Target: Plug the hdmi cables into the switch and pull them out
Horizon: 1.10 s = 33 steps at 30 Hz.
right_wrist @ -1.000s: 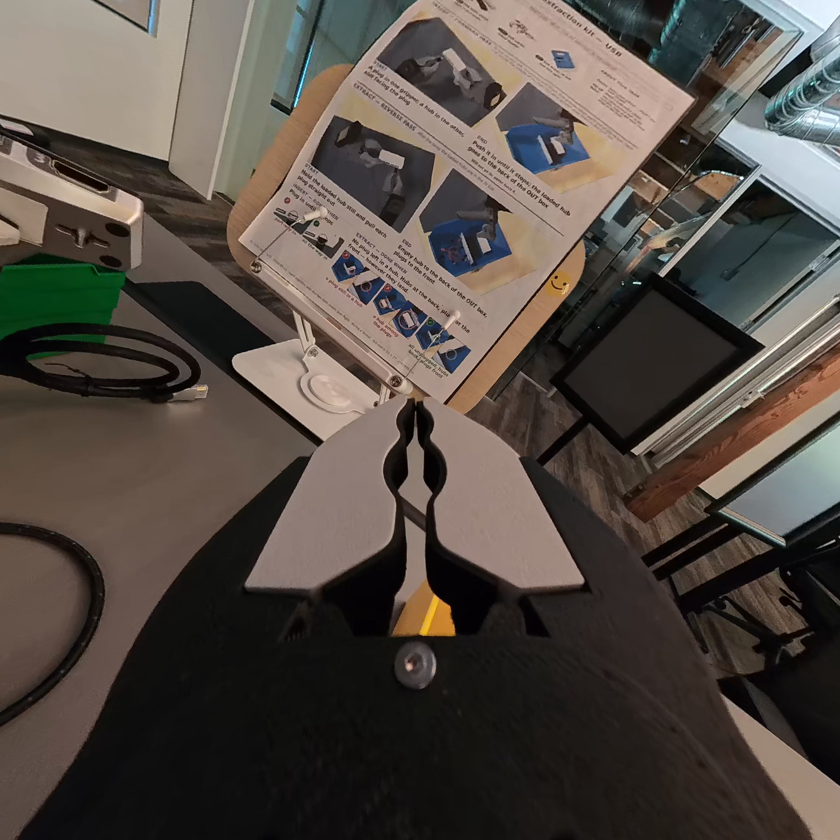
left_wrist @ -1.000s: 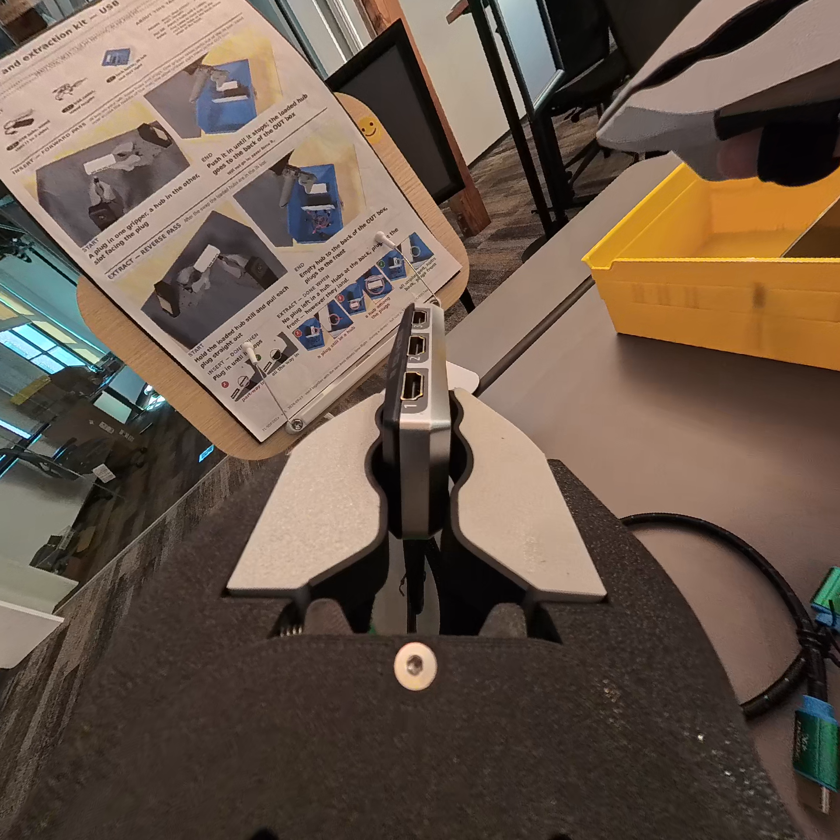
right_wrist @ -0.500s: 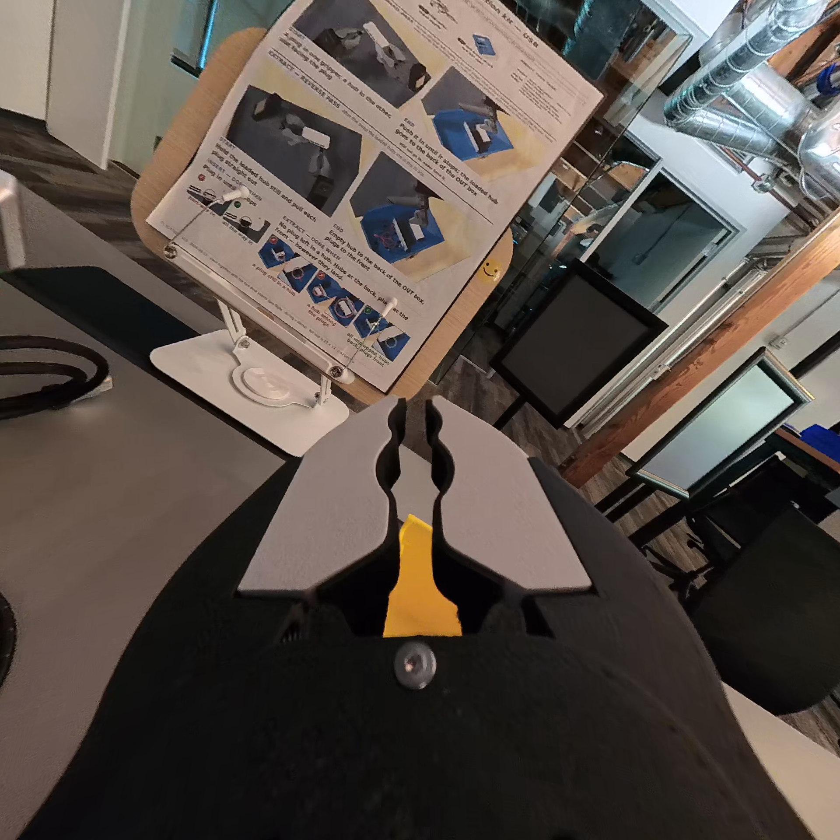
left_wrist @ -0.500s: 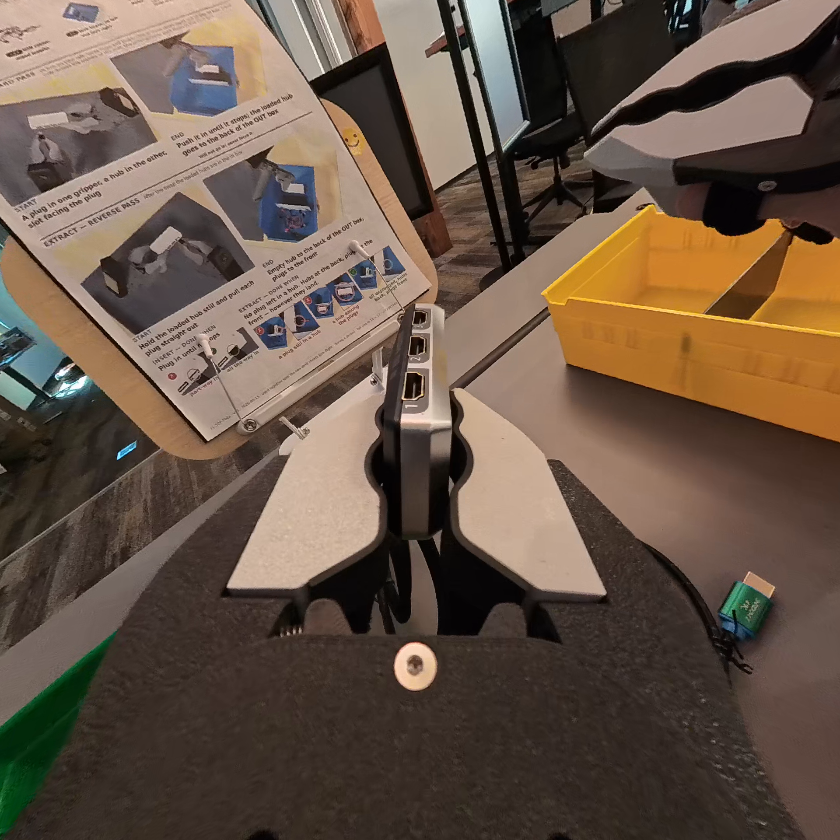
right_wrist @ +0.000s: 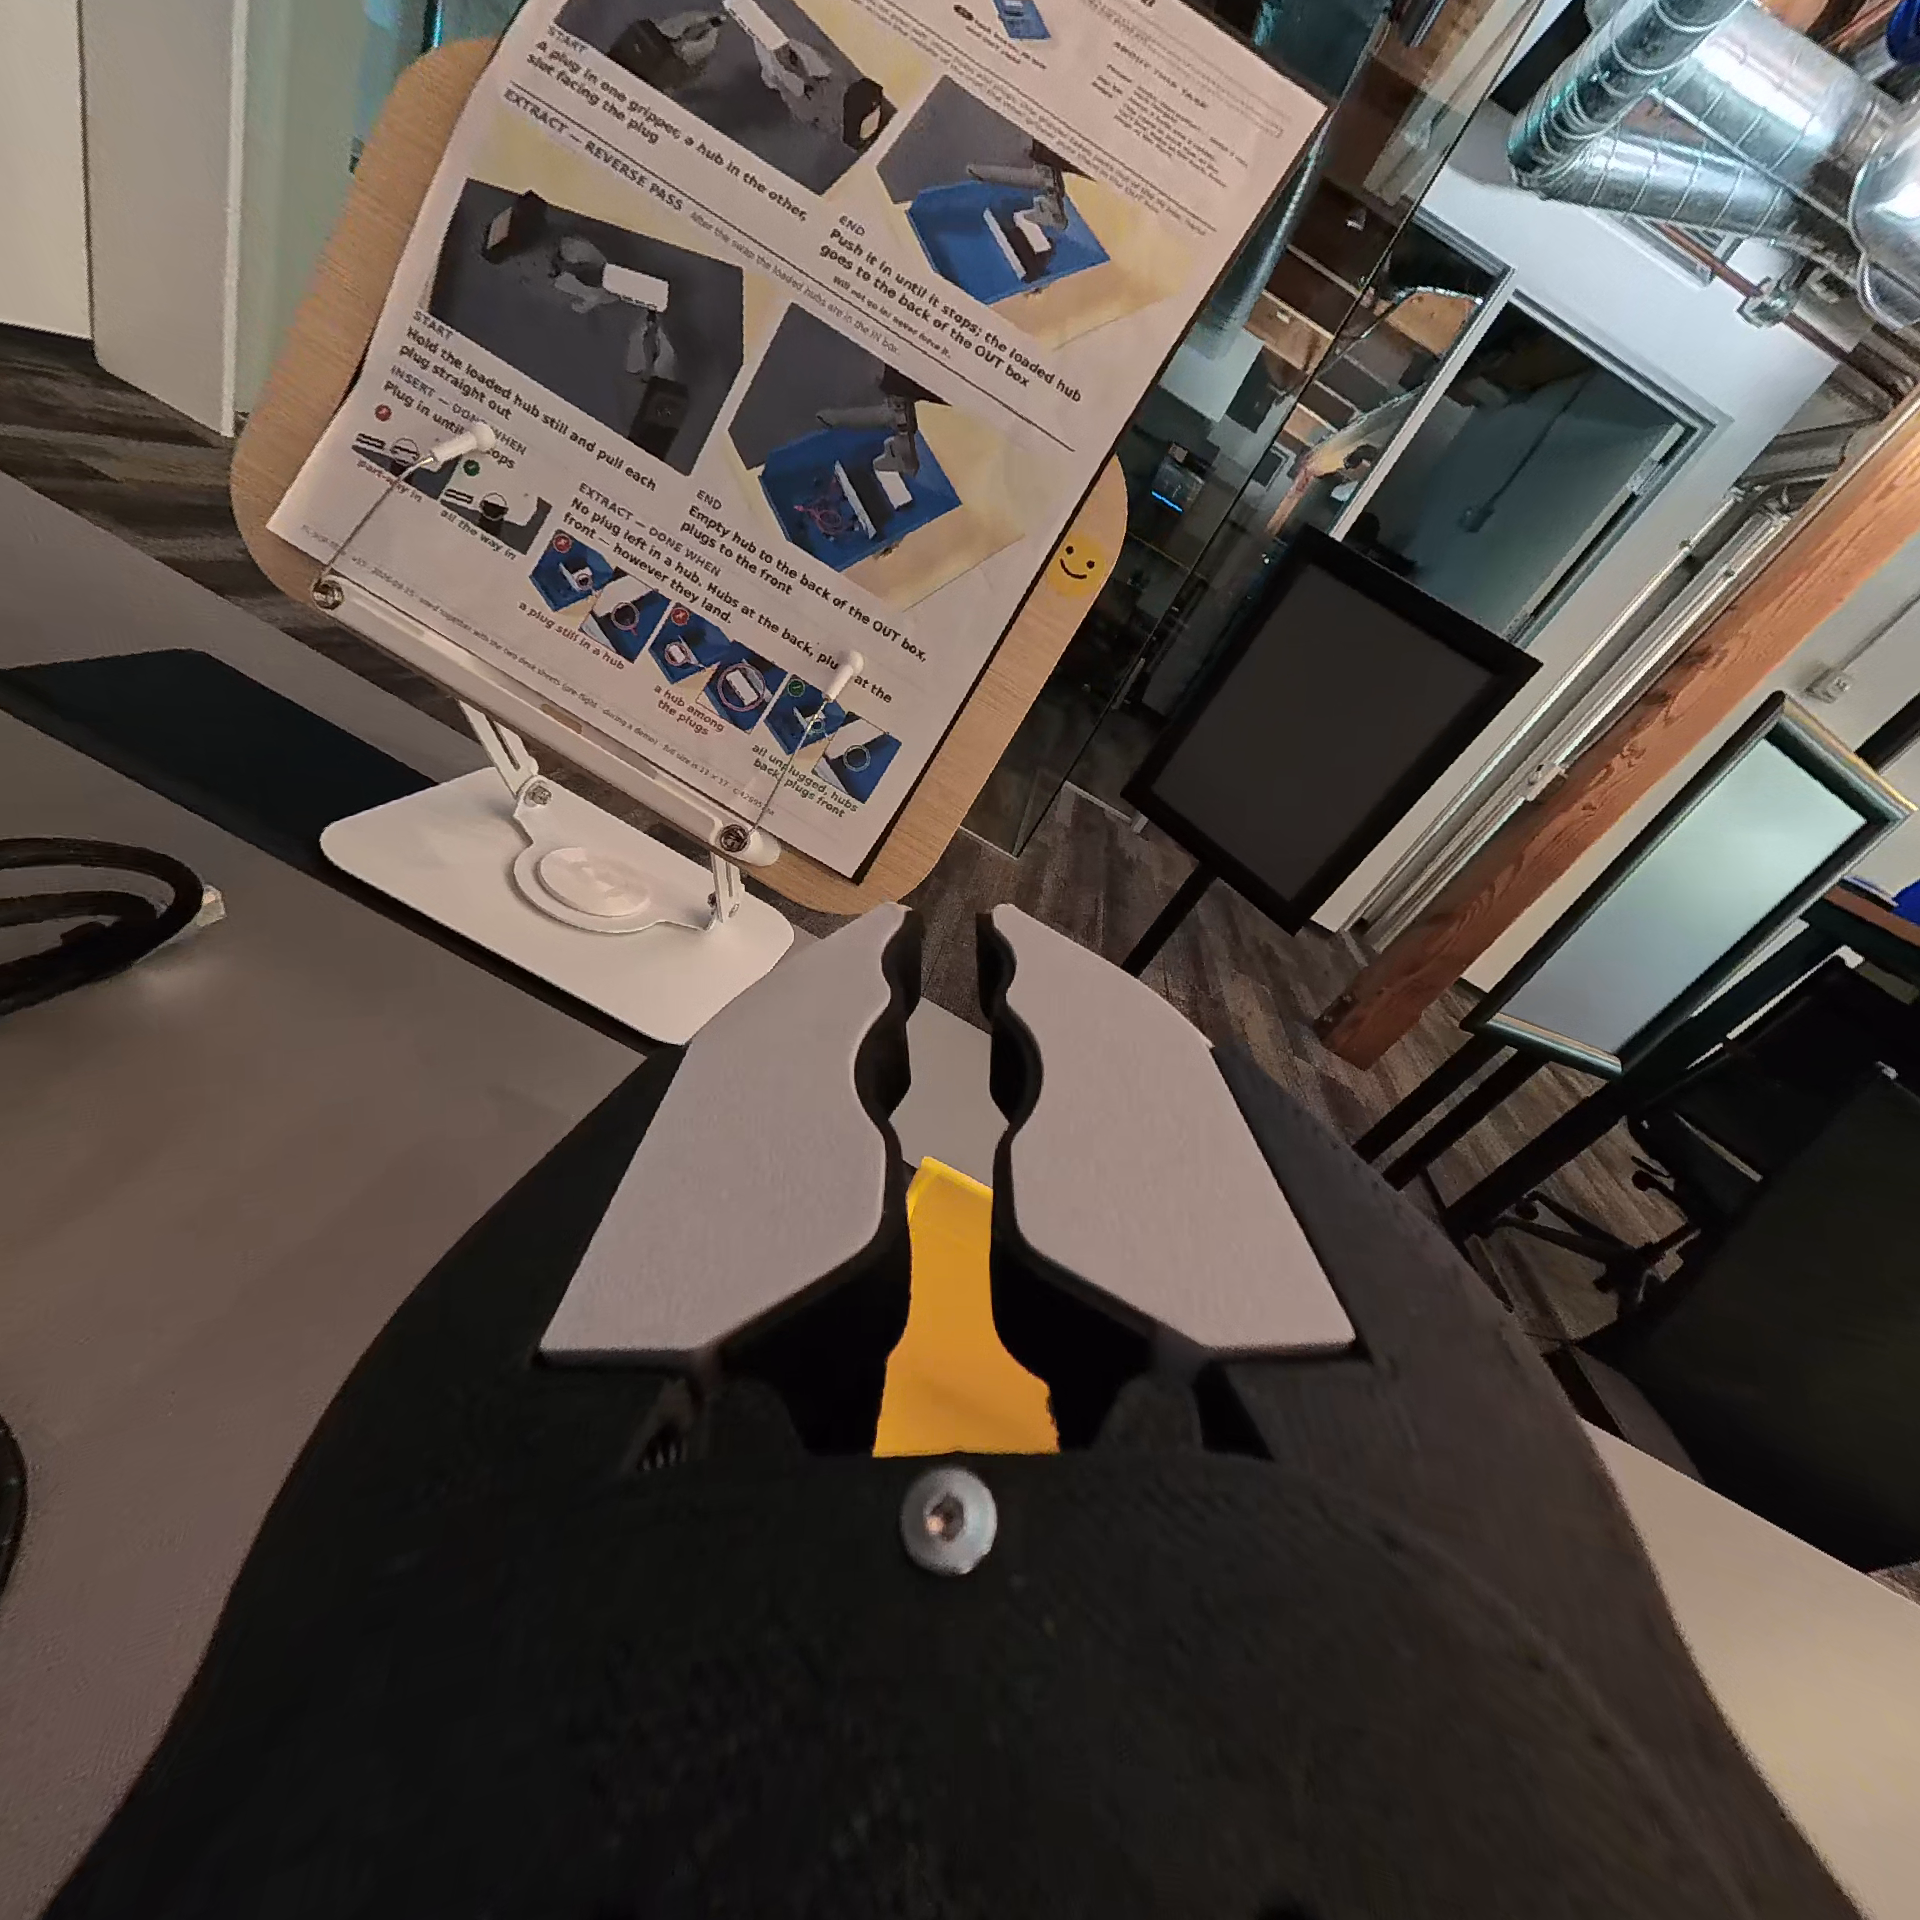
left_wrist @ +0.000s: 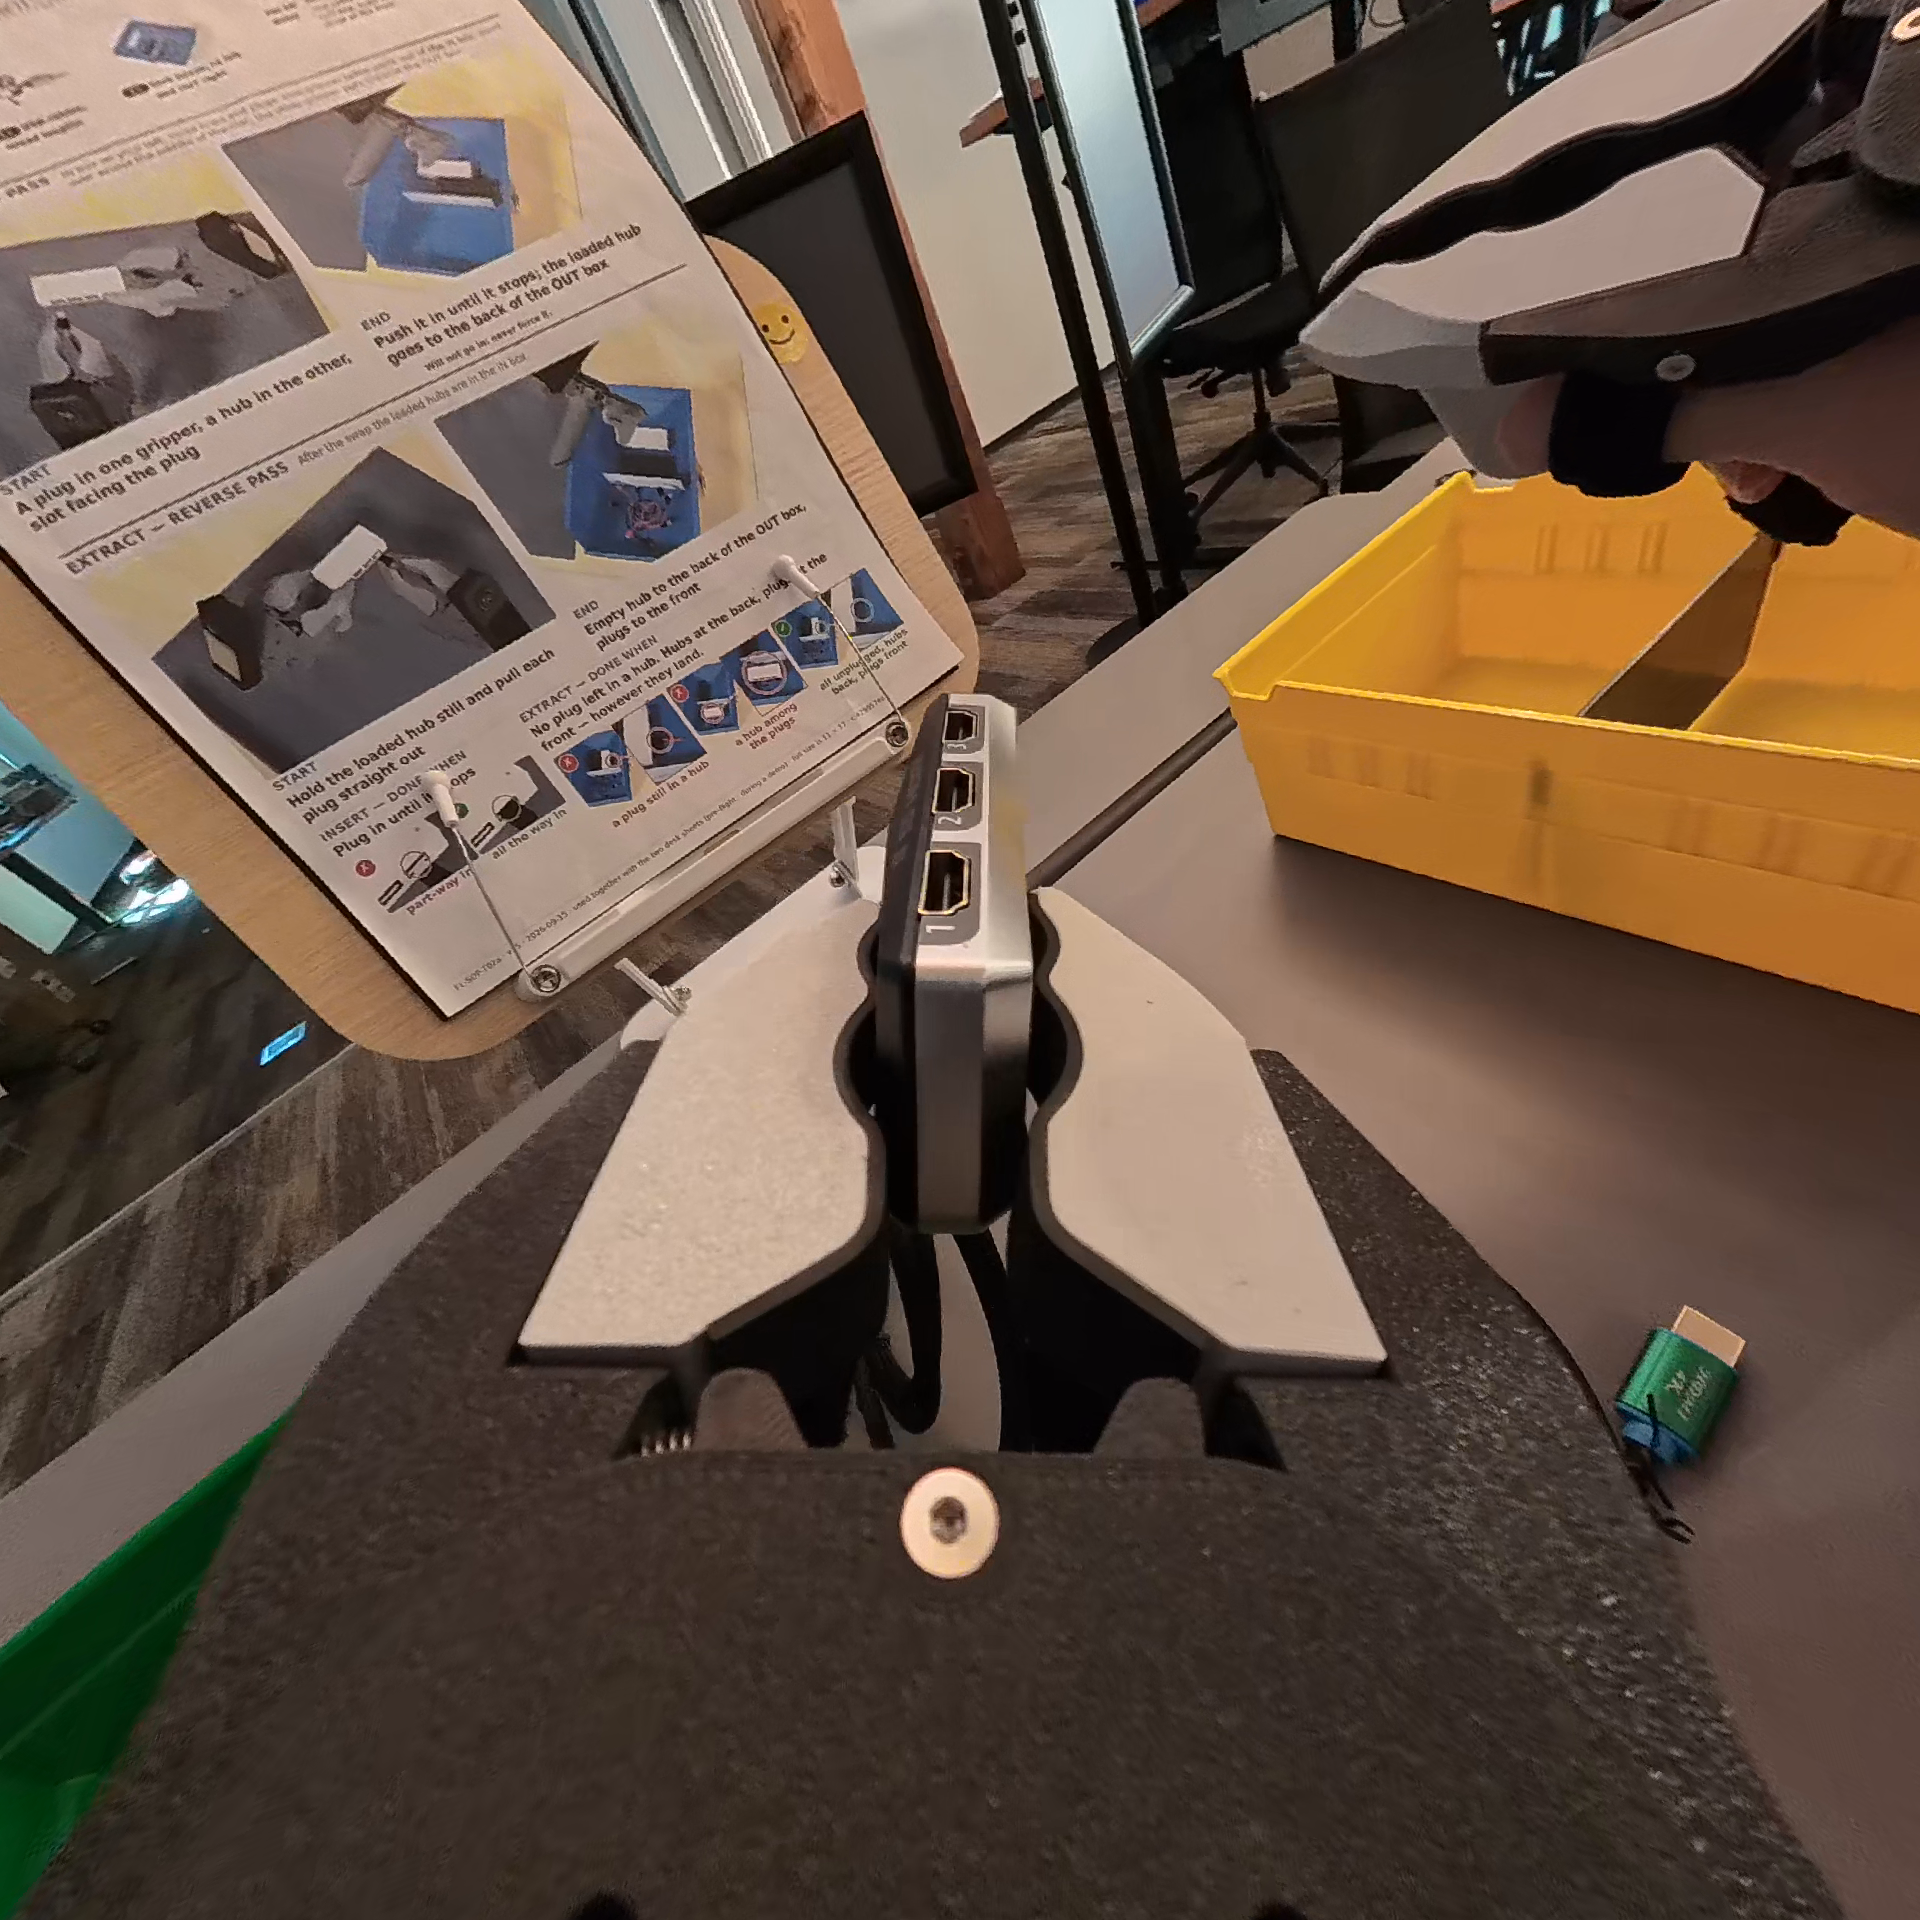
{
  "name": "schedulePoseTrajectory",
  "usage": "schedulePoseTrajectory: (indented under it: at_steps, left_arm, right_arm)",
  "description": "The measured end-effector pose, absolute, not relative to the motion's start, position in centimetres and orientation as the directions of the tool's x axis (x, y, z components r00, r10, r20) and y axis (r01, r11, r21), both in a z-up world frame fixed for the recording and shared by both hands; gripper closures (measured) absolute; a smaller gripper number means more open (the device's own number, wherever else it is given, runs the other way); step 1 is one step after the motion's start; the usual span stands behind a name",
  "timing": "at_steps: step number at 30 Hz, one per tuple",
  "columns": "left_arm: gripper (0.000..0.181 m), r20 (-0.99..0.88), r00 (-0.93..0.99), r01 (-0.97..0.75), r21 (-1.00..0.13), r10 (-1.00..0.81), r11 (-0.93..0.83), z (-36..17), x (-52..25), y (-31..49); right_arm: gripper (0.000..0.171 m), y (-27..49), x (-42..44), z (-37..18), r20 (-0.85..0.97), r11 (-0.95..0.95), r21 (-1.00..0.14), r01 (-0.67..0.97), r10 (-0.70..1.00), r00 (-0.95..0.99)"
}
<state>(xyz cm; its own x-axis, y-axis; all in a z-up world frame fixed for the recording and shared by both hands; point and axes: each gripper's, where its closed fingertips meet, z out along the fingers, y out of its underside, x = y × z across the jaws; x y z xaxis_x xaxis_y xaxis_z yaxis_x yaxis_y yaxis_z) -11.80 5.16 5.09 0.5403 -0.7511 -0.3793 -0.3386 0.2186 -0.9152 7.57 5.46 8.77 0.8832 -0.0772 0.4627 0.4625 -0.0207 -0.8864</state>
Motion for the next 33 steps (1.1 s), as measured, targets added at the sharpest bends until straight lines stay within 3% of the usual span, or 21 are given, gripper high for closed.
schedulePoseTrajectory:
  at_steps: [26,30,33]
  left_arm:
    - [0.159,-0.386,0.523,-0.341,-0.912,-0.76,0.229,4.9,-11.6,5.0]
    - [0.159,-0.402,0.5,-0.339,-0.906,-0.767,0.254,5.3,-11.9,5.1]
    - [0.159,-0.402,0.489,-0.315,-0.909,-0.774,0.273,6.3,-12.5,4.9]
  right_arm:
    - [0.16,6.2,7.3,7.7,0.458,-0.052,-0.888,0.456,-0.033,0.888]
    - [0.16,5.8,1.3,6.6,0.464,0.055,-0.88,0.471,0.304,0.832]
    - [0.16,2.1,-6.1,4.2,0.432,0.166,-0.873,0.458,0.698,0.571]
